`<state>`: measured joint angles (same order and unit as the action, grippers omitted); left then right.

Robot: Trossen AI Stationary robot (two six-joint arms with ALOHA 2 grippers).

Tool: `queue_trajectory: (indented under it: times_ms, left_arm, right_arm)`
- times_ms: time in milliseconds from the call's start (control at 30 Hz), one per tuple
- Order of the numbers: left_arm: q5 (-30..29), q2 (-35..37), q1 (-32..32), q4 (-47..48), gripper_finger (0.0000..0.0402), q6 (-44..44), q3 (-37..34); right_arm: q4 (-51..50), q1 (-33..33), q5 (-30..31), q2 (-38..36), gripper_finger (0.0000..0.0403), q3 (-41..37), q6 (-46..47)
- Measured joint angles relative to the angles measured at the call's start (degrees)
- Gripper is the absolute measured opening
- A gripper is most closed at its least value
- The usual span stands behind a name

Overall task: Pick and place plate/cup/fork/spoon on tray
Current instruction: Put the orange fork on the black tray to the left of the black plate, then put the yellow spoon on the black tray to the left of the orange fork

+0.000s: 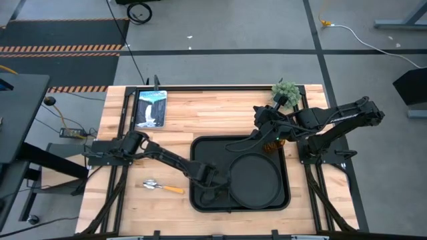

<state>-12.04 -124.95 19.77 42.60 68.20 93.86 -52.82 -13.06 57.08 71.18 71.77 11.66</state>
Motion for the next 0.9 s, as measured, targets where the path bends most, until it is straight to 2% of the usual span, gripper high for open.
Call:
queue_trajectory:
  times_ms: [133,300,500,600,767,900]
  left_arm:
    - [0.0,0.0,0.0,0.1,0.0027,0.0,0.0]
    - [-0.1,0.0,0.0,0.1,0.0075,-0.7,0.0]
    - [-6.0,1.8,0.8,3.4,0.0122,-7.2,0.0]
    - [-6.0,4.2,1.4,8.1,0.0127,-13.9,0.0]
    - [-5.3,8.6,2.5,19.1,0.0117,-29.9,0.0]
    - [-0.7,10.4,3.4,28.7,0.0106,-45.5,0.1]
  right_arm:
    - [0.0,0.0,0.0,0.0,0.0010,0.0,-0.1]
    - [0.0,0.0,-0.1,0.0,0.0010,0.0,-0.1]
    - [0.0,0.0,-0.1,0.0,0.0010,0.0,-0.2]
    - [0.0,0.0,-0.1,0.0,0.0010,0.0,-0.2]
    - [0.1,0.0,-0.1,0.0,0.0010,0.0,-0.3]
    - [0.6,0.0,-0.1,0.0,0.0010,0.0,-0.3]
